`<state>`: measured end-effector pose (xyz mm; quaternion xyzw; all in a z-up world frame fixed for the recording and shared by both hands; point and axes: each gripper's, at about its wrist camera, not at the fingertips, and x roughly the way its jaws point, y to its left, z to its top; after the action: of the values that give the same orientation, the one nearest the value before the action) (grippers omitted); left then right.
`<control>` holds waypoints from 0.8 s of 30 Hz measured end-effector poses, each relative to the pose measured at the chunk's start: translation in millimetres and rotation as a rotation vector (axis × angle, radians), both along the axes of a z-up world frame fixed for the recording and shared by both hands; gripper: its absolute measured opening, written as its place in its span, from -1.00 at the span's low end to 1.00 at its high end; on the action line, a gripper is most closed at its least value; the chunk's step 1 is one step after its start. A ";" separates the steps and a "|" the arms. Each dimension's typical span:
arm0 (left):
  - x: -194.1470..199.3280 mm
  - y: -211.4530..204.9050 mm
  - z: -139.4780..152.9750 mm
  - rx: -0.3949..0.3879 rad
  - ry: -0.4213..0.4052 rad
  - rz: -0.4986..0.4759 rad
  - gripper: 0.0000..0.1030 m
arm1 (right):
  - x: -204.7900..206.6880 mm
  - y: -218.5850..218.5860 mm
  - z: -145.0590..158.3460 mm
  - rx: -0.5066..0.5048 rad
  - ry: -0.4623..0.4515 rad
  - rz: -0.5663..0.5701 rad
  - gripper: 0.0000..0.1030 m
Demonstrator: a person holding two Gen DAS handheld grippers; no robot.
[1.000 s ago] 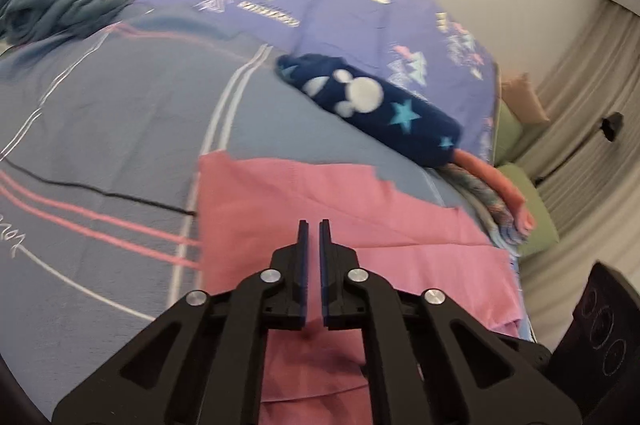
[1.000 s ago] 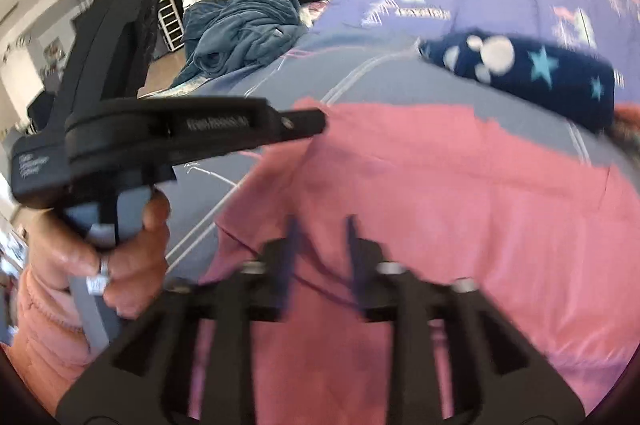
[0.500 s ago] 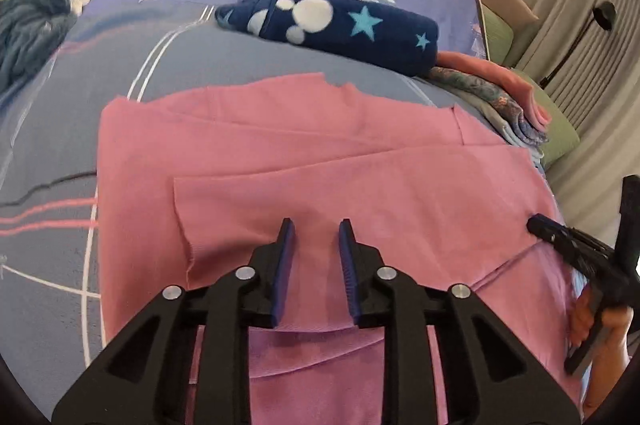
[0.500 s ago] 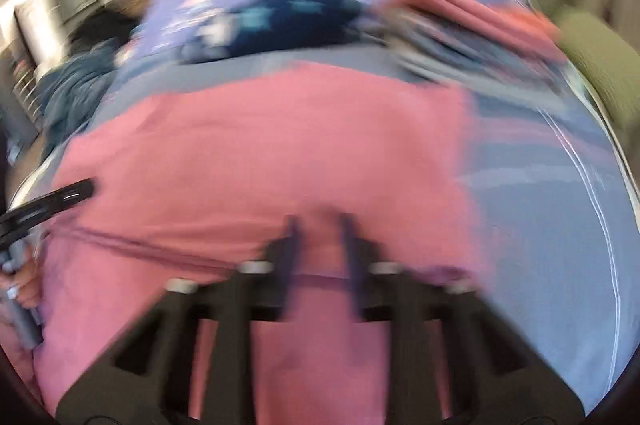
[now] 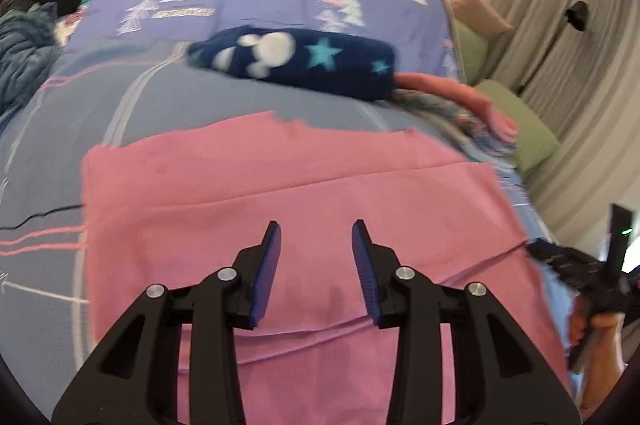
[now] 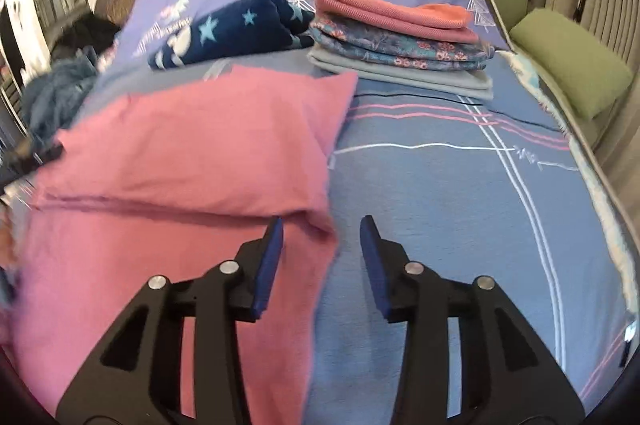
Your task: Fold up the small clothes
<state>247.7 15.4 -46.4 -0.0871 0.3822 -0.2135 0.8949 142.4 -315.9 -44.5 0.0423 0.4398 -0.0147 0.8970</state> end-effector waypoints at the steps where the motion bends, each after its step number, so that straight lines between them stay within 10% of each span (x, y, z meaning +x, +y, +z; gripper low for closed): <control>1: 1.1 -14.6 4.2 0.001 0.006 -0.026 -0.15 | 4.1 -3.0 -5.5 0.007 0.015 -0.009 -0.23; 11: 50.3 -209.7 33.1 0.131 0.055 -0.264 -0.03 | -3.4 -36.5 -17.9 0.213 -0.019 -0.100 -0.72; 14: 69.7 -280.2 27.7 0.254 0.039 -0.303 0.31 | -5.2 -45.7 -21.4 0.281 -0.028 -0.100 -0.72; 19: 89.1 -340.2 -3.8 0.476 0.100 -0.318 0.29 | -5.4 -44.4 -19.9 0.305 -0.032 -0.076 -0.66; 22: 93.5 -354.3 -17.1 0.552 0.108 -0.340 -0.92 | 0.2 -43.9 -19.6 0.311 -0.022 -0.059 -0.66; 24: 98.2 -358.0 -17.4 0.560 0.113 -0.324 -0.92 | 8.2 -45.0 -18.8 0.309 -0.026 -0.049 -0.70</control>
<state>345.9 -342.6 -63.8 0.2126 0.4839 -0.2346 0.8159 150.6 -360.9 -63.3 0.1908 0.4239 0.0317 0.8848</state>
